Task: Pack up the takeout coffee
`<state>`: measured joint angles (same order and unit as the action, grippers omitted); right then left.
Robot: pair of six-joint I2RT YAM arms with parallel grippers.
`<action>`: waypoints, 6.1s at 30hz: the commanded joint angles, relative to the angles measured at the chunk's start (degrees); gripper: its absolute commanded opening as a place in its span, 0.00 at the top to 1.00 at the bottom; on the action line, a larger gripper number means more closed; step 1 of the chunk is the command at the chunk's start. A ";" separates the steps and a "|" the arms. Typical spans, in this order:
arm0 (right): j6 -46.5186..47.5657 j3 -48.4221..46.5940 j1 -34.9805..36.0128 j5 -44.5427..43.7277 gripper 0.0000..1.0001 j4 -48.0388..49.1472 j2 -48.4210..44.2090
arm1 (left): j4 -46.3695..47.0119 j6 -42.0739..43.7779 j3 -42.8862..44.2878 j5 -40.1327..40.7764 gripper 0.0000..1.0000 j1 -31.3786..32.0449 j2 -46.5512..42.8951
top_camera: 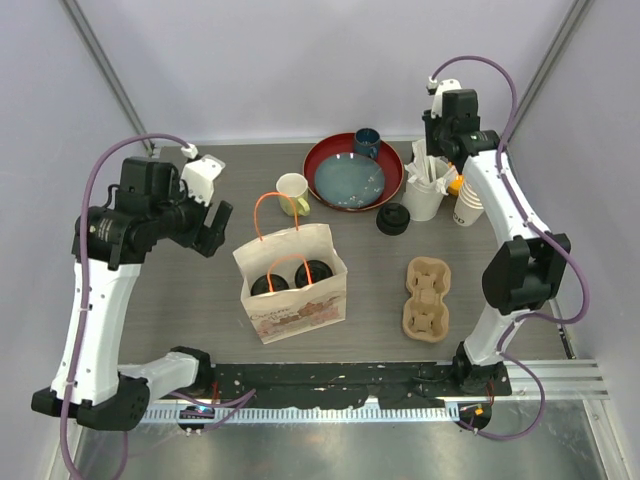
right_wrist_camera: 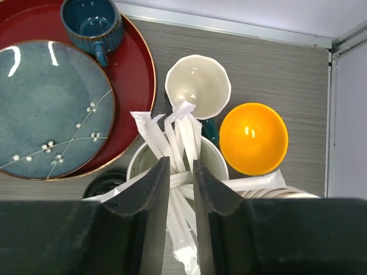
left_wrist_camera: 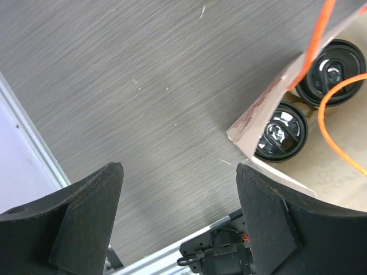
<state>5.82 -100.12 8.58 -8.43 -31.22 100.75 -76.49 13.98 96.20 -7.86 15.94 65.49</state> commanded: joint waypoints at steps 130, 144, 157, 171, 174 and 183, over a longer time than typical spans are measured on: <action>-6.00 24.18 44.42 20.55 0.99 20.32 -21.83 | 3.10 1.40 -8.22 -9.63 0.15 -9.44 -0.72; -6.44 20.67 44.86 16.25 0.23 16.20 -27.44 | 2.92 1.84 -9.01 -10.25 0.15 -9.44 -0.89; -5.56 8.62 26.29 -13.27 0.43 0.47 -28.16 | 2.75 2.02 -9.28 -10.60 0.15 -9.44 -1.33; -11.97 11.43 -5.39 -4.17 0.41 -0.07 -17.00 | 2.40 2.63 -10.07 -10.25 0.15 -9.44 -1.77; -12.94 12.49 -7.87 -0.99 0.43 2.83 -14.46 | 2.40 2.72 -10.16 -10.25 0.15 -9.44 -1.60; -14.44 11.52 -9.72 3.77 0.53 6.00 -9.26 | 2.40 2.81 -10.25 -10.16 0.15 -9.44 -1.33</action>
<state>-6.98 -87.53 -0.93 -7.42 -29.39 90.96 -74.46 15.90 86.04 -17.17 6.92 64.95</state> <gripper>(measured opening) 0.485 0.851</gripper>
